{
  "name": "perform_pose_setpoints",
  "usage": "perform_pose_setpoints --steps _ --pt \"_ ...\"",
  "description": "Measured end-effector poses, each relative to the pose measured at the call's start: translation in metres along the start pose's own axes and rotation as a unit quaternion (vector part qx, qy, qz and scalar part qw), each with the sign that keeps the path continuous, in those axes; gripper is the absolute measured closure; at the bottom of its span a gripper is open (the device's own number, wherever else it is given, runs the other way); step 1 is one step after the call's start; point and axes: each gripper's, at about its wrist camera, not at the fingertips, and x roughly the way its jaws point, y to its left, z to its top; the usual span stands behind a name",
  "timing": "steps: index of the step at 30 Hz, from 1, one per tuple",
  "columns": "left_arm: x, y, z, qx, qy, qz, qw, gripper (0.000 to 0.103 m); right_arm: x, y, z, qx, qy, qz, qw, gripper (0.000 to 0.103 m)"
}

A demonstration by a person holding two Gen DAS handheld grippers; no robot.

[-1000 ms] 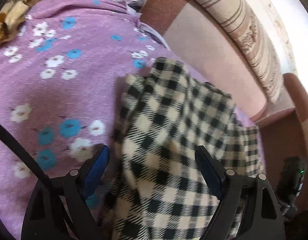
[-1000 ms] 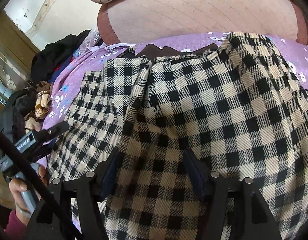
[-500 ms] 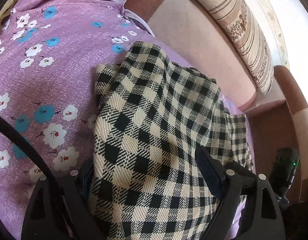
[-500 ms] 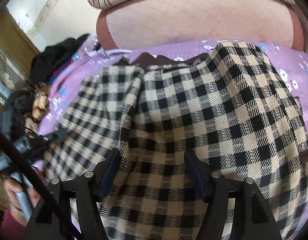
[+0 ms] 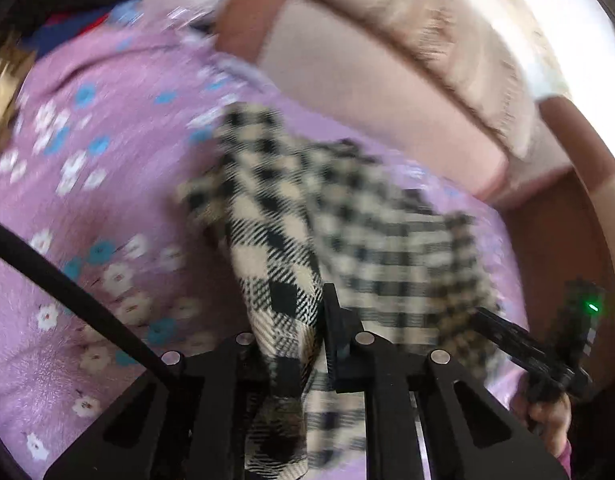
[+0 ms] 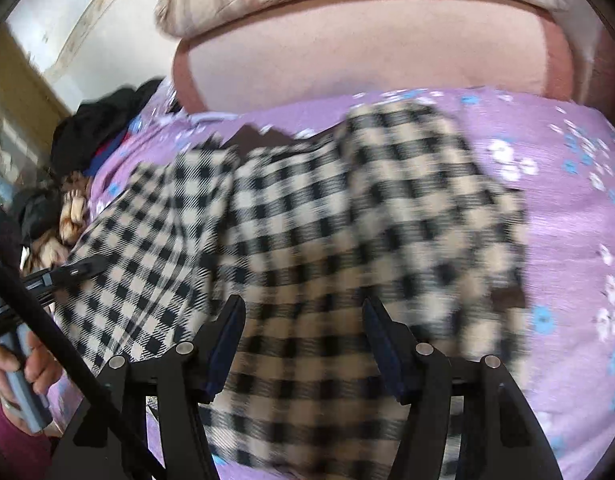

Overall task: Fold large clothes
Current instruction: 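Grasp the folded shirt's end with both grippers and fold it over again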

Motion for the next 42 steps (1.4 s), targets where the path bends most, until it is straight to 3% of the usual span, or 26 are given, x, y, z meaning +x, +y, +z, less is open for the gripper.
perform_pose_setpoints --steps 3,6,9,11,12,13,14,15,17,19,21,23,25,29,35,37,38,39,42 --pt "-0.012 -0.071 0.006 0.077 -0.005 -0.007 0.9970 0.090 -0.018 -0.030 0.002 0.051 -0.024 0.015 0.998 0.035" --pt "0.001 -0.140 0.006 0.131 0.006 -0.027 0.9909 0.090 -0.026 -0.060 0.004 0.108 -0.036 0.040 0.993 0.035" --pt "0.048 -0.206 -0.004 0.169 0.043 -0.051 0.9834 0.092 -0.034 -0.087 0.007 0.157 -0.055 0.036 0.985 0.035" --pt "0.079 -0.225 -0.010 0.172 0.061 -0.037 0.9824 0.091 -0.043 -0.107 0.007 0.189 -0.072 0.024 0.979 0.035" --pt "0.098 -0.228 -0.014 0.161 0.089 -0.040 0.9822 0.088 -0.048 -0.116 0.006 0.201 -0.080 0.022 0.976 0.034" --pt "0.109 -0.226 -0.018 0.144 0.112 -0.059 0.9815 0.086 -0.051 -0.124 0.005 0.213 -0.086 0.020 0.973 0.034" --pt "0.114 -0.222 -0.022 0.124 0.133 -0.098 0.9784 0.073 -0.053 -0.133 0.004 0.226 -0.088 0.017 0.970 0.033" --pt "0.112 -0.220 -0.025 0.119 0.143 -0.122 0.9749 0.045 -0.055 -0.141 0.003 0.235 -0.088 0.017 0.968 0.033" --pt "0.095 -0.216 -0.031 0.129 0.142 -0.148 0.9701 0.029 -0.057 -0.147 0.005 0.247 -0.089 0.025 0.965 0.033" --pt "0.065 -0.214 -0.038 0.167 0.117 -0.147 0.9678 0.029 -0.060 -0.144 0.005 0.250 -0.095 0.031 0.963 0.033" --pt "0.038 -0.207 -0.043 0.205 0.089 -0.105 0.9692 0.029 -0.061 -0.134 0.008 0.242 -0.100 0.043 0.964 0.030" --pt "0.018 -0.188 -0.049 0.211 0.067 -0.063 0.9732 0.029 -0.059 -0.114 0.009 0.216 -0.096 0.062 0.970 0.026" --pt "0.004 -0.163 -0.055 0.191 0.056 -0.055 0.9784 0.029 -0.052 -0.090 0.010 0.182 -0.084 0.084 0.976 0.021" --pt "0.009 -0.115 -0.070 0.138 0.050 -0.013 0.9891 0.029 -0.025 -0.061 0.019 0.142 -0.061 0.093 0.984 0.020" --pt "0.061 -0.093 -0.090 0.098 0.100 0.004 0.9902 0.029 0.030 -0.038 0.031 0.097 -0.027 0.071 0.992 0.020" --pt "0.066 -0.099 -0.090 0.104 0.101 -0.003 0.9895 0.029 0.039 -0.032 0.031 0.081 -0.037 0.061 0.994 0.043" --pt "0.066 -0.102 -0.089 0.107 0.097 -0.005 0.9895 0.029 0.040 -0.030 0.031 0.075 -0.040 0.057 0.995 0.078" --pt "0.065 -0.105 -0.088 0.110 0.094 -0.005 0.9895 0.029 0.037 -0.031 0.032 0.074 -0.043 0.069 0.994 0.086" --pt "0.058 -0.110 -0.086 0.107 0.085 -0.020 0.9904 0.029 0.012 -0.038 0.035 0.068 -0.070 0.083 0.992 0.091"
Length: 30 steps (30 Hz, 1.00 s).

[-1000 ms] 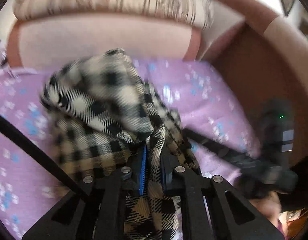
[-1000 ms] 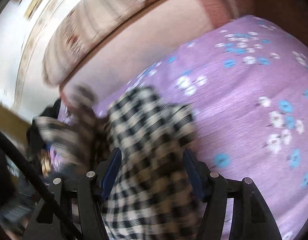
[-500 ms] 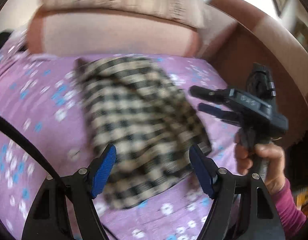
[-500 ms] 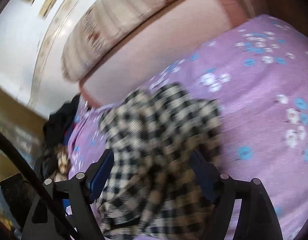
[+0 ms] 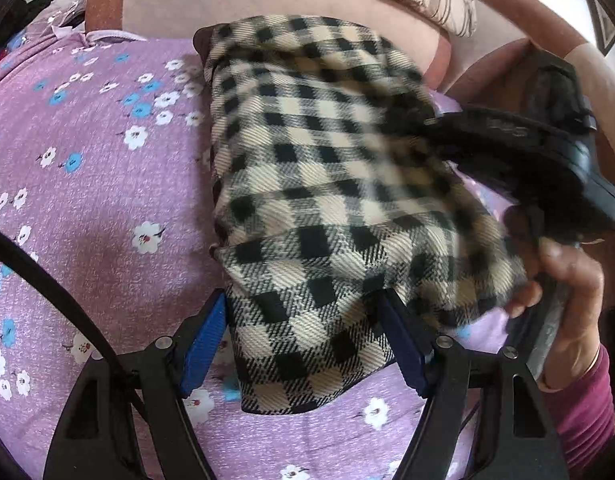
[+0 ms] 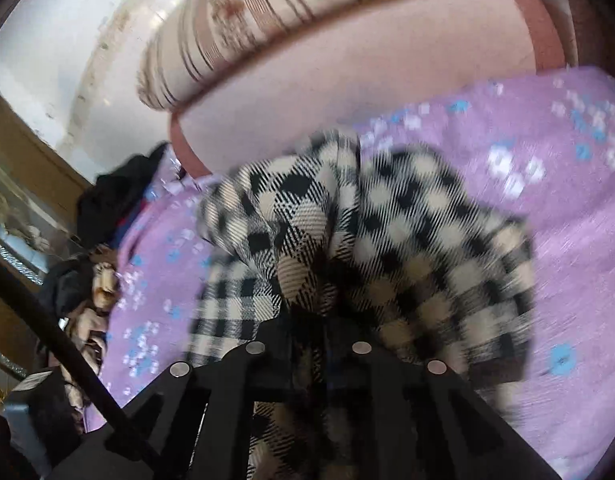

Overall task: Fold large clothes
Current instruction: 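Grasp the folded shirt's end with both grippers and fold it over again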

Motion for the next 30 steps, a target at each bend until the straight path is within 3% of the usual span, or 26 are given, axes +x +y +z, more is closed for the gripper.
perform_pose_setpoints --steps 3,7,10,11,12,14,19,20,22,23,25,27,30 --pt "-0.003 -0.005 -0.001 0.001 -0.010 -0.017 0.9998 0.028 -0.029 -0.007 0.010 -0.002 -0.028 -0.009 1.000 0.091" --pt "0.016 -0.019 -0.005 0.026 0.007 -0.005 0.9996 0.026 -0.014 -0.035 0.004 0.018 -0.012 -0.106 0.994 0.091" --pt "0.029 -0.020 -0.007 0.031 0.024 0.002 0.9992 0.026 -0.003 -0.051 -0.006 0.058 0.009 -0.088 0.994 0.087" --pt "0.031 -0.019 -0.006 0.027 0.025 0.002 0.9993 0.026 -0.008 -0.050 -0.004 0.062 0.007 -0.083 0.995 0.077" --pt "0.032 -0.018 -0.006 0.023 0.025 0.001 0.9994 0.026 -0.016 -0.047 -0.002 0.067 0.009 -0.079 0.995 0.057" --pt "0.031 -0.018 -0.006 0.019 0.027 -0.002 0.9995 0.026 -0.035 -0.038 -0.002 0.066 0.014 -0.062 0.996 0.035" --pt "0.029 -0.024 -0.009 0.025 0.021 0.006 0.9995 0.026 -0.051 -0.013 -0.029 0.024 0.064 -0.048 0.997 0.031" --pt "0.026 -0.026 -0.010 0.024 0.019 0.006 0.9995 0.026 -0.045 -0.011 -0.041 0.013 0.082 -0.069 0.994 0.032" --pt "0.011 -0.036 -0.015 0.024 0.011 0.006 0.9996 0.027 -0.042 -0.009 -0.057 -0.011 0.097 -0.088 0.991 0.075" --pt "0.003 -0.038 -0.016 0.026 0.002 0.006 0.9996 0.027 -0.046 -0.006 -0.064 -0.034 0.095 -0.094 0.990 0.086" --pt "-0.014 -0.044 -0.016 0.035 -0.030 0.009 0.9989 0.026 -0.064 -0.003 -0.073 -0.068 0.071 -0.100 0.990 0.092" --pt "-0.016 -0.047 -0.014 0.038 -0.045 0.020 0.9980 0.015 -0.069 -0.013 -0.076 -0.067 0.059 -0.122 0.988 0.092" --pt "0.009 -0.036 -0.014 0.028 -0.006 0.047 0.9985 0.015 -0.046 -0.036 -0.083 -0.032 0.104 -0.155 0.982 0.092"
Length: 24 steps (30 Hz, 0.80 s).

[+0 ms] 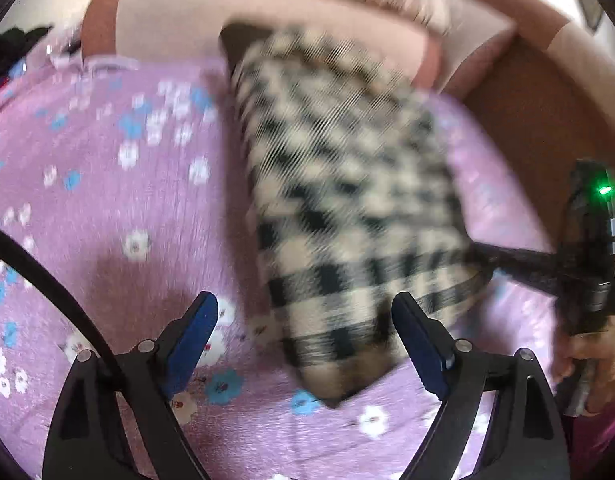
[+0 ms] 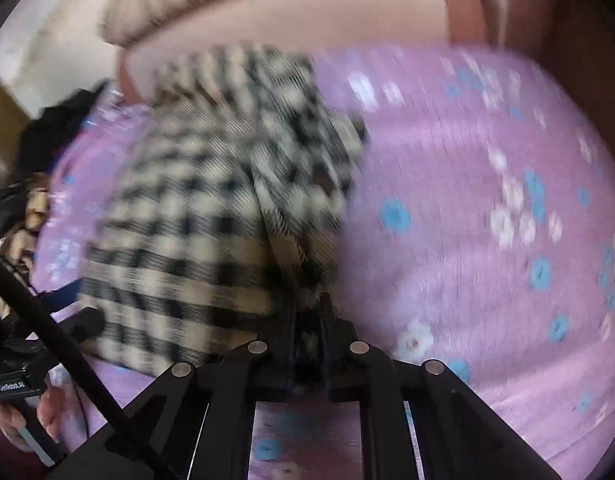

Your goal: Fold large clothes

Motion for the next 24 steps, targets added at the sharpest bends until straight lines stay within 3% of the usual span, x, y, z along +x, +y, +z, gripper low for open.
perform_pose_setpoints --steps 3,4,6,8,11,15,17,18,19,20,21,24 --pt "0.011 0.017 -0.009 -0.046 0.017 -0.029 0.9984 0.015 -0.017 -0.002 0.005 0.027 -0.024 0.036 0.999 0.089" --pt "0.010 0.016 -0.008 -0.043 0.018 -0.028 0.9986 0.015 -0.025 -0.005 0.011 0.048 -0.041 0.054 0.997 0.082" --pt "0.008 0.011 -0.004 -0.027 0.021 -0.026 0.9991 0.015 -0.038 -0.013 0.021 0.066 -0.069 0.074 0.993 0.028" --pt "0.008 0.008 -0.004 -0.022 0.018 -0.024 0.9993 0.015 -0.041 -0.003 0.044 0.060 -0.103 0.076 0.990 0.026" --pt "0.011 0.003 -0.007 -0.017 0.025 -0.026 0.9992 0.015 -0.026 0.010 0.081 0.039 -0.118 0.068 0.990 0.022" --pt "0.007 -0.002 -0.005 -0.010 0.017 -0.026 0.9995 0.015 0.012 0.015 0.133 0.046 -0.090 0.063 0.993 0.019" --pt "0.005 -0.004 -0.002 -0.006 0.011 -0.023 0.9997 0.015 0.034 0.015 0.151 0.060 -0.072 0.076 0.993 0.019" --pt "0.005 -0.004 0.000 -0.005 0.012 -0.024 0.9996 0.015 0.040 0.017 0.156 0.063 -0.070 0.080 0.992 0.031" --pt "0.004 -0.003 0.001 -0.007 0.015 -0.027 0.9995 0.015 0.045 0.018 0.158 0.067 -0.072 0.080 0.992 0.047" --pt "0.005 -0.002 0.002 -0.009 0.018 -0.031 0.9993 0.015 0.044 0.018 0.160 0.071 -0.080 0.079 0.991 0.083" --pt "0.006 -0.001 0.002 -0.013 0.019 -0.034 0.9991 0.015 0.041 0.017 0.160 0.072 -0.092 0.084 0.990 0.091" --pt "0.011 0.003 0.004 -0.015 0.025 -0.042 0.9987 0.015 0.048 0.011 0.157 0.070 -0.112 0.044 0.990 0.092"
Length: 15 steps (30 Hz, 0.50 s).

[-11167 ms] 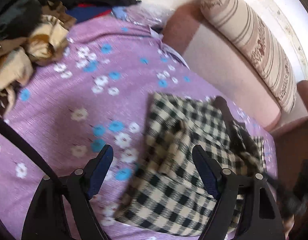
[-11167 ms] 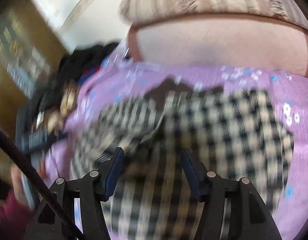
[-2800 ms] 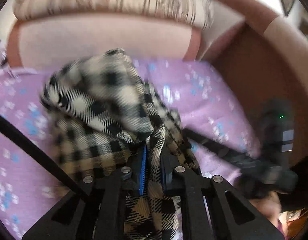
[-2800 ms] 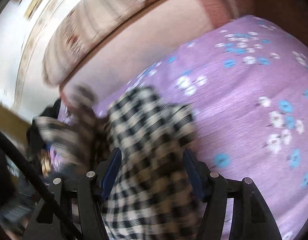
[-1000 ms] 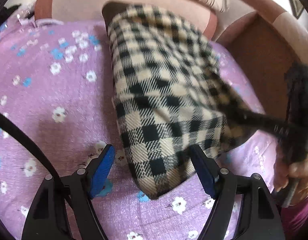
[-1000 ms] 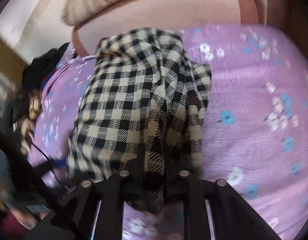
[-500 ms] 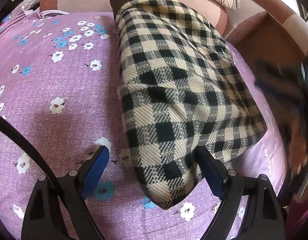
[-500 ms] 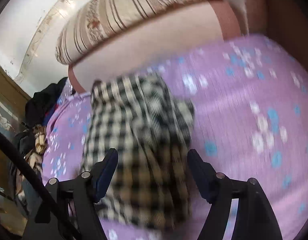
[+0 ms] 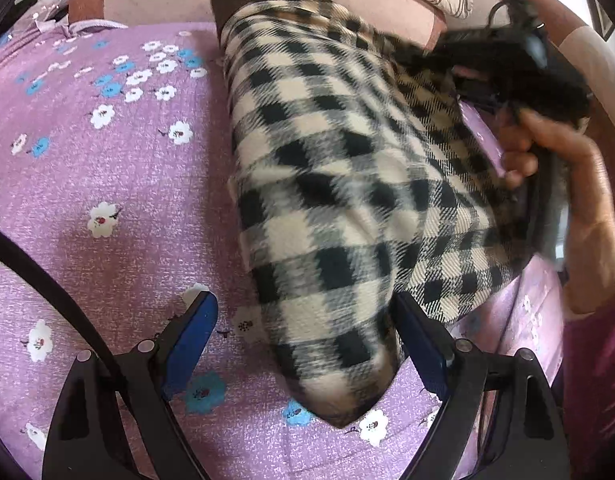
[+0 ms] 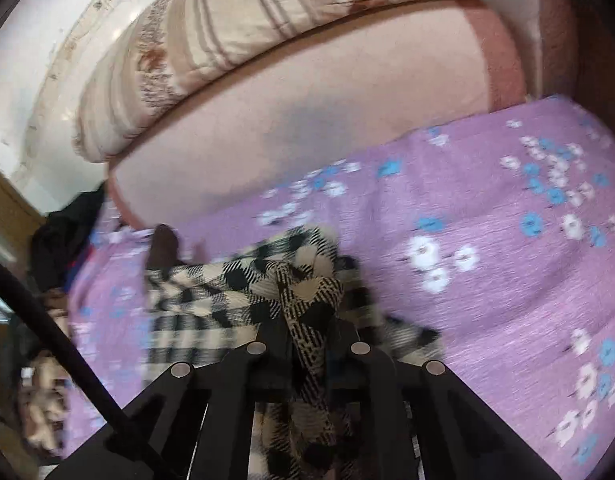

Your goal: Fold large clothes

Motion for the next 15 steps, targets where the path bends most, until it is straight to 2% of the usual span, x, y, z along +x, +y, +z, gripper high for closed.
perform_pose_setpoints --steps 2,5,7,8,9,11,15 --pt "0.001 -0.002 0.000 0.006 -0.002 0.004 1.0000 0.014 0.023 -0.009 -0.009 0.011 0.029 -0.039 0.999 0.092" --pt "0.001 -0.006 -0.001 0.015 -0.001 0.011 0.9998 0.014 0.020 -0.011 -0.012 0.025 0.023 -0.033 0.999 0.089" --pt "0.002 -0.009 0.001 0.017 -0.001 0.013 0.9998 0.014 0.006 -0.009 -0.010 0.034 0.015 -0.033 0.999 0.073" --pt "0.003 -0.011 0.001 0.017 -0.001 0.013 0.9998 0.014 -0.006 -0.006 -0.011 0.039 0.006 -0.027 0.999 0.060" --pt "0.003 -0.012 0.002 0.016 -0.001 0.014 0.9998 0.014 -0.016 -0.001 -0.010 0.036 -0.003 -0.013 0.999 0.053" --pt "0.002 -0.015 0.000 0.015 -0.001 0.014 0.9998 0.014 -0.030 0.014 -0.009 0.012 -0.011 0.018 1.000 0.053" --pt "0.003 -0.016 -0.006 0.008 -0.005 0.010 0.9999 0.014 -0.034 0.059 -0.007 -0.056 0.004 0.095 0.994 0.053"
